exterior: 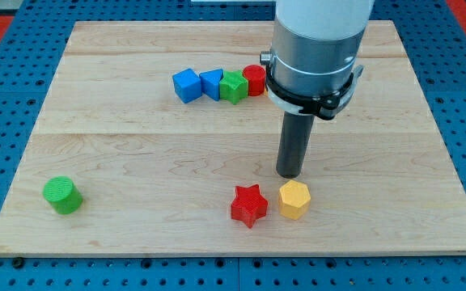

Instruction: Move the red star below the blue blocks

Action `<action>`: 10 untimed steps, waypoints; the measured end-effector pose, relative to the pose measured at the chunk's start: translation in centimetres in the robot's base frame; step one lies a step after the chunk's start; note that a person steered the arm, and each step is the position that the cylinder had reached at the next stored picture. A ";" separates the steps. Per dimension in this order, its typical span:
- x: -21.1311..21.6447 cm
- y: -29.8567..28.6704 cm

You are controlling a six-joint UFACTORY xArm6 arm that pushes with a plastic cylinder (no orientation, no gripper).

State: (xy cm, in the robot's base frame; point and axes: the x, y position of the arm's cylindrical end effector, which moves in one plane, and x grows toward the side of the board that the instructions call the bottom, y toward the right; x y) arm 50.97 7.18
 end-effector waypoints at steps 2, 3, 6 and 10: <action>6.0 8.8; 9.8 4.5; -0.6 -6.8; -0.1 -13.0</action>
State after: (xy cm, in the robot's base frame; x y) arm 50.84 -5.80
